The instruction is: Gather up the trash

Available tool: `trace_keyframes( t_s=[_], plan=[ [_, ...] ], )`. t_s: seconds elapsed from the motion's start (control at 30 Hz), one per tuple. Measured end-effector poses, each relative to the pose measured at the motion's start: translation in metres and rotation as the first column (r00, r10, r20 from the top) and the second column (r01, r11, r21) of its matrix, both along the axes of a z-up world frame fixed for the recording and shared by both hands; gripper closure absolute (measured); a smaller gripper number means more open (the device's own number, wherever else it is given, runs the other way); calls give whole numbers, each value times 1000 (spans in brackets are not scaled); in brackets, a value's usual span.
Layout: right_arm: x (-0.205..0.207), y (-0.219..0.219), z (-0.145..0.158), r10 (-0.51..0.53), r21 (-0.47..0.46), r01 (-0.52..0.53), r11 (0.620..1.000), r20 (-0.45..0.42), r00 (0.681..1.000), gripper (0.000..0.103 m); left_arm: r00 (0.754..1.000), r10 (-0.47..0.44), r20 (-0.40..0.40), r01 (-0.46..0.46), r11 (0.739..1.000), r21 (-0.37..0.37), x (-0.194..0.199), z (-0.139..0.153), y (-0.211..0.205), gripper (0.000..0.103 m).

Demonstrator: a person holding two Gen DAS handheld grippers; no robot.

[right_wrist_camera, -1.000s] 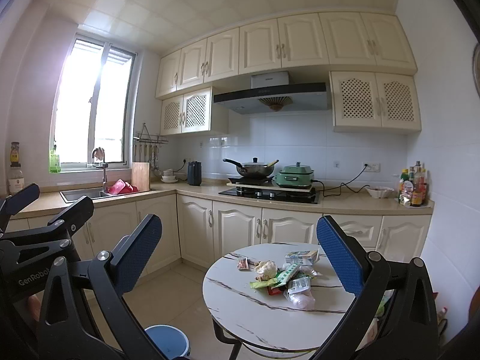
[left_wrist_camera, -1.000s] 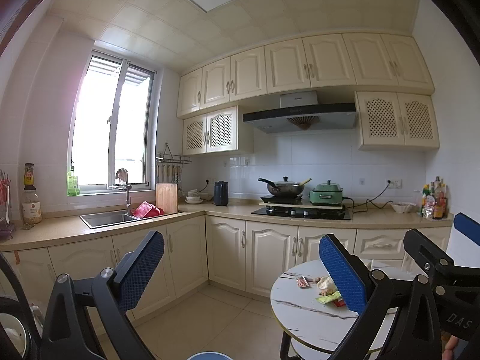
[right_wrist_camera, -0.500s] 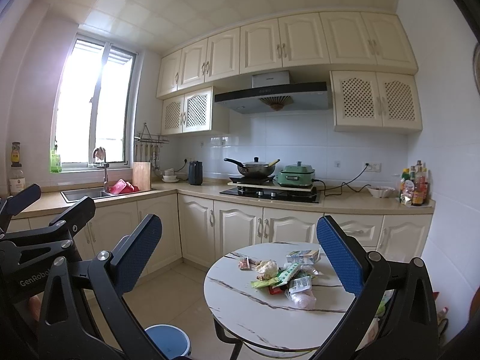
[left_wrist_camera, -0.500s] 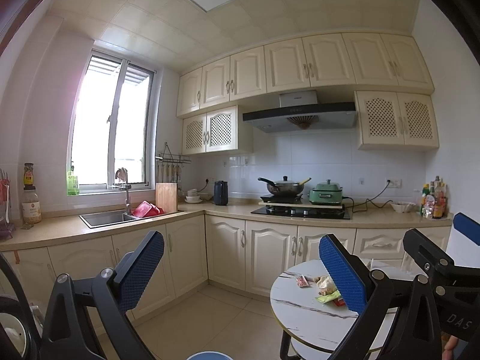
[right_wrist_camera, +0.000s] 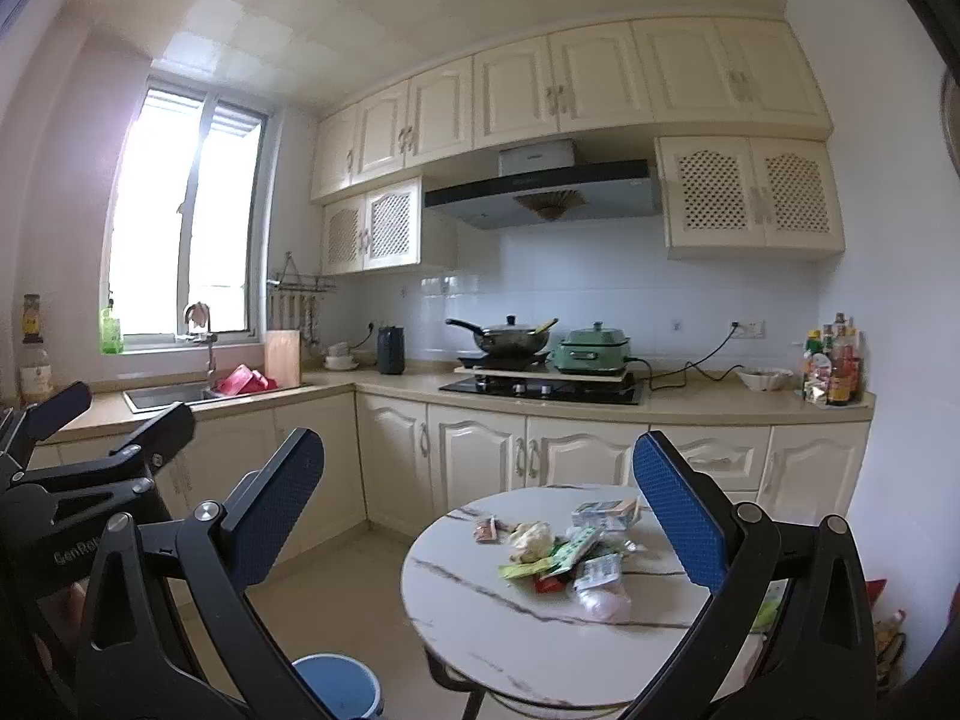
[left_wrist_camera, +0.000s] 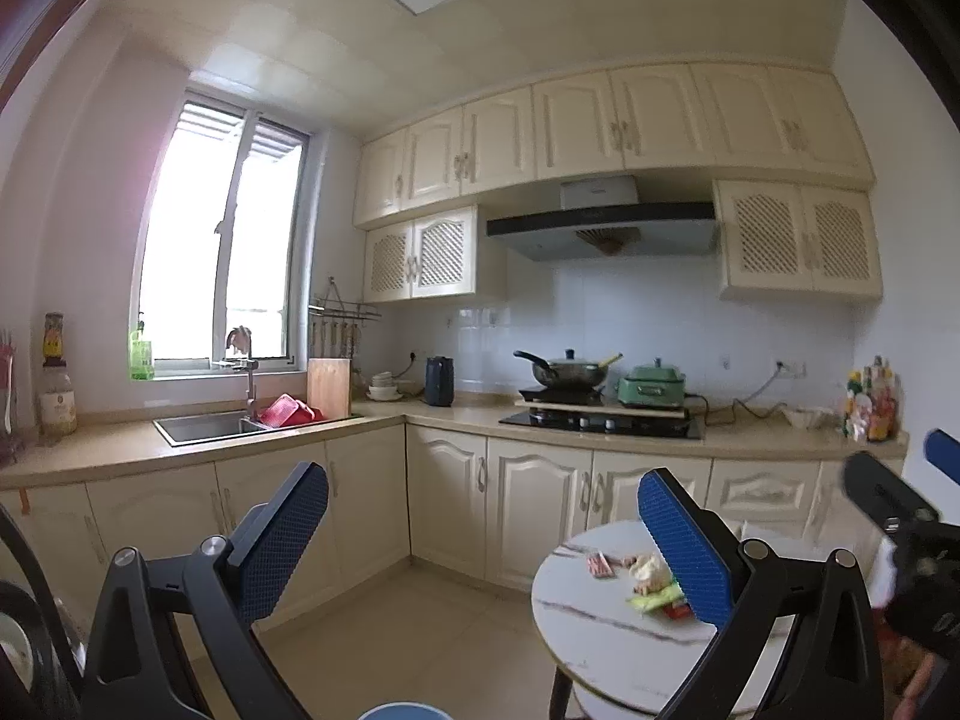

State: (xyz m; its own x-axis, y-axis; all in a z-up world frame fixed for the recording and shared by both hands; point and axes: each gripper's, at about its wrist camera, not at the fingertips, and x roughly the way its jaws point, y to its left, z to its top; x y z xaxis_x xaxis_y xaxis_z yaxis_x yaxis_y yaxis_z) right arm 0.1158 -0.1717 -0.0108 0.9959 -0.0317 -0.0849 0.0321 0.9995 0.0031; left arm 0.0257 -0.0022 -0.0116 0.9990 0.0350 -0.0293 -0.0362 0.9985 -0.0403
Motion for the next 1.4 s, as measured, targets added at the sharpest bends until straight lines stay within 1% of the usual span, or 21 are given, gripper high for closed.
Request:
trace_keyframes(
  t_s=[0.1,0.2,0.3,0.37,0.43,0.47,0.5,0.57,0.63,0.7,0.77,0.8,0.9,0.97,1.07,1.13,1.2,1.3,1.33,1.37,1.4],
  plan=[
    [8,-19,-5,-25,2,25,1000,23,999,0,1000,-2,10,2,1000,-15,20,-7,-3,1],
    [20,-43,-14,-60,13,60,998,28,998,0,1000,-16,-2,16,999,-38,50,-19,-7,1],
    [37,-70,-28,-116,22,116,993,7,993,0,998,-45,-46,42,998,-52,86,-34,-11,1],
    [51,-90,-38,-150,23,151,988,-34,988,0,992,-60,-110,54,997,-57,114,-45,-16,1],
    [64,-110,-53,-176,46,180,982,-83,981,0,976,-108,-189,97,993,-67,145,-59,-26,1],
    [71,-118,-59,-185,55,191,980,-107,977,0,964,-132,-232,119,991,-69,160,-66,-33,1],
    [79,-127,-68,-200,66,211,975,-136,970,0,954,-150,-258,137,988,-69,170,-71,-38,1],
    [93,-145,-83,-220,81,238,968,-187,957,0,927,-199,-317,192,980,-55,195,-86,-57,1],
    [108,-161,-102,-229,94,259,961,-246,942,0,888,-259,-381,272,962,-20,223,-104,-81,1],
    [118,-174,-119,-232,96,270,958,-290,929,0,835,-315,-451,366,930,27,248,-124,-109,1],
    [132,-187,-139,-231,100,281,954,-352,907,0,795,-345,-499,429,901,61,271,-140,-130,1],
    [138,-192,-146,-227,103,284,953,-372,900,0,781,-340,-524,446,891,86,283,-149,-141,1],
    [160,-205,-171,-203,119,281,952,-442,874,0,755,-328,-568,472,873,124,314,-164,-161,1],
    [173,-212,-182,-188,126,277,953,-469,863,0,733,-322,-600,499,854,150,339,-175,-179,1],
    [192,-214,-198,-179,121,275,954,-507,843,0,723,-300,-623,512,837,191,367,-191,-201,0],
    [206,-215,-209,-171,119,275,954,-537,826,0,722,-279,-634,510,833,214,391,-206,-208,0],
    [218,-217,-219,-160,122,272,954,-562,811,0,720,-269,-640,504,836,216,413,-217,-220,2],
    [235,-220,-233,-143,134,273,953,-596,790,0,695,-297,-655,521,836,174,440,-228,-228,3],
    [238,-220,-235,-140,135,273,952,-602,786,0,693,-303,-654,523,836,165,443,-229,-228,6],
    [242,-221,-238,-138,135,274,952,-611,780,0,682,-320,-657,535,832,150,449,-231,-229,18],
    [244,-222,-240,-137,134,274,952,-613,778,0,667,-341,-663,553,823,133,451,-231,-228,27]
  ],
)
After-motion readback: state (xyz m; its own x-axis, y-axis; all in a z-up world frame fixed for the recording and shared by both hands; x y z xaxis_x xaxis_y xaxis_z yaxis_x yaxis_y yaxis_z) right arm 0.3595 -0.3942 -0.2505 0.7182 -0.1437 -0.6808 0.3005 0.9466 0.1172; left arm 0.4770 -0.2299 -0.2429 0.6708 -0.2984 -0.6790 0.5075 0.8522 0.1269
